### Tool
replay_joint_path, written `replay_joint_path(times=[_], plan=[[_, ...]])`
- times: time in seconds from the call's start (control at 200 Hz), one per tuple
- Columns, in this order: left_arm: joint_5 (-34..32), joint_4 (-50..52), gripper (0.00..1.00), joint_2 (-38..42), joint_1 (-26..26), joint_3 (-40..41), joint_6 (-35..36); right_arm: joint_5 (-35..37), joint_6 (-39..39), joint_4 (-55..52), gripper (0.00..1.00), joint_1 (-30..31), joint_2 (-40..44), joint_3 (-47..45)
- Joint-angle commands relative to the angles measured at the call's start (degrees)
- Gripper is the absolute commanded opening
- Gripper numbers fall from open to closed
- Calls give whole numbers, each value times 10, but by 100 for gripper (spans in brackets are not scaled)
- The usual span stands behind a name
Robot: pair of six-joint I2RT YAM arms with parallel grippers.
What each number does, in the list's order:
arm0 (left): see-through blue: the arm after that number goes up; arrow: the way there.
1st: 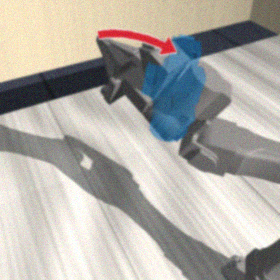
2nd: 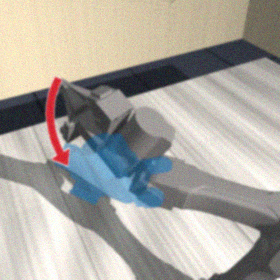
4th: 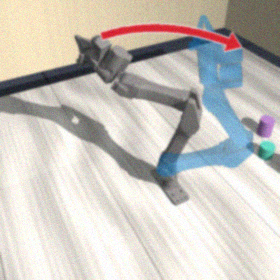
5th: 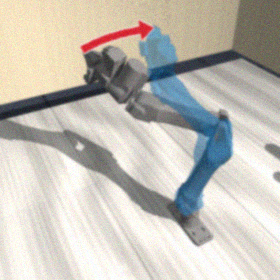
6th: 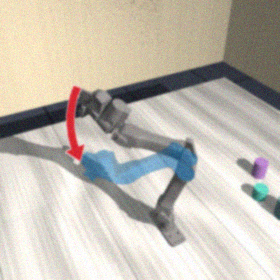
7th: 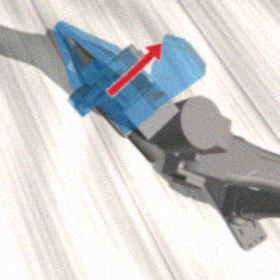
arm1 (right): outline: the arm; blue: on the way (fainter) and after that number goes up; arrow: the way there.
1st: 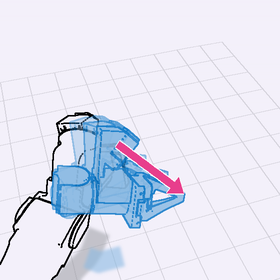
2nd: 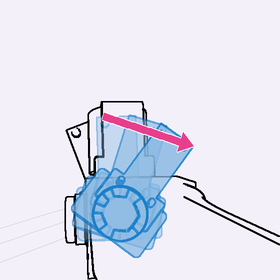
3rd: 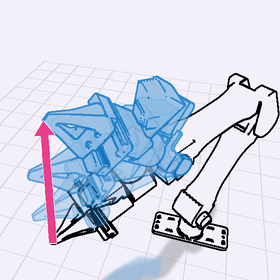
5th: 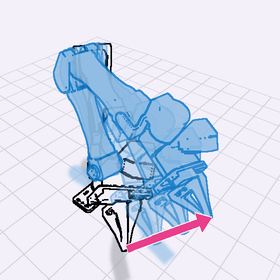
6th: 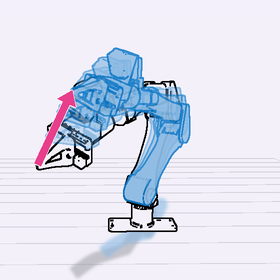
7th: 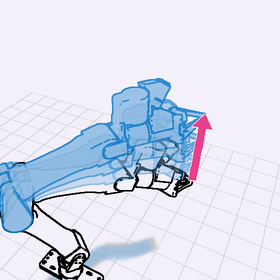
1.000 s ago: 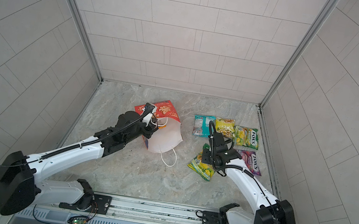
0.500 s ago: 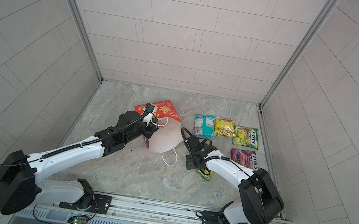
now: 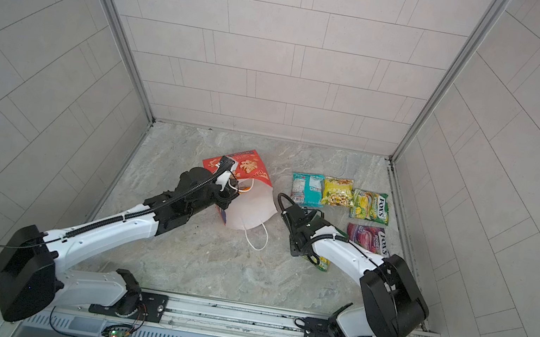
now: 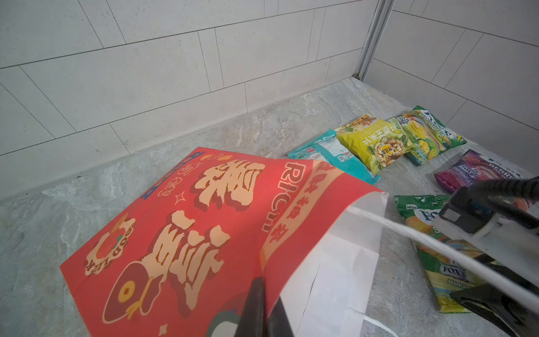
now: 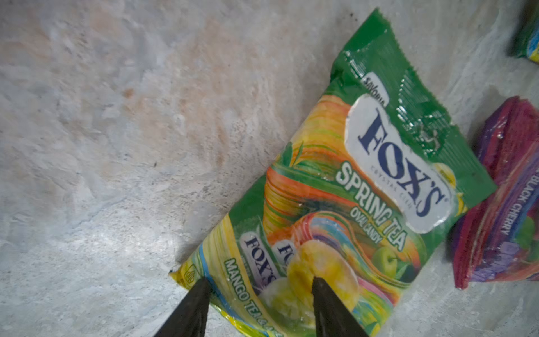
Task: Take the snacks out of the paper bag
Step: Move the snack to the middle-right of the table.
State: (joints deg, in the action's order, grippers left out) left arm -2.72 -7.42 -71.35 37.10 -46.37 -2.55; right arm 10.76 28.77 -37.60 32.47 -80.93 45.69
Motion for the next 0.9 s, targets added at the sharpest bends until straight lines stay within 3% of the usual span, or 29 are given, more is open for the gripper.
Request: replay_joint_path(times=[0.0,0.2,0.35,0.455,0.896], plan=[[4,-4,0,-5,-3,-11,2,-31,-25,-8,55,-48,34,-8],[-4,-3,0,3,-4,-8,7,-30,-44,-33,54,-84,67,0],[2,-7,0,-1,-3,-8,4,-55,-1,-16,71,-155,91,-14],[10,-9,0,-10,-4,-16,4,-107,19,28,73,-202,69,-23],[-3,-9,0,-8,-4,-8,0,-166,27,132,75,-202,-83,31]])
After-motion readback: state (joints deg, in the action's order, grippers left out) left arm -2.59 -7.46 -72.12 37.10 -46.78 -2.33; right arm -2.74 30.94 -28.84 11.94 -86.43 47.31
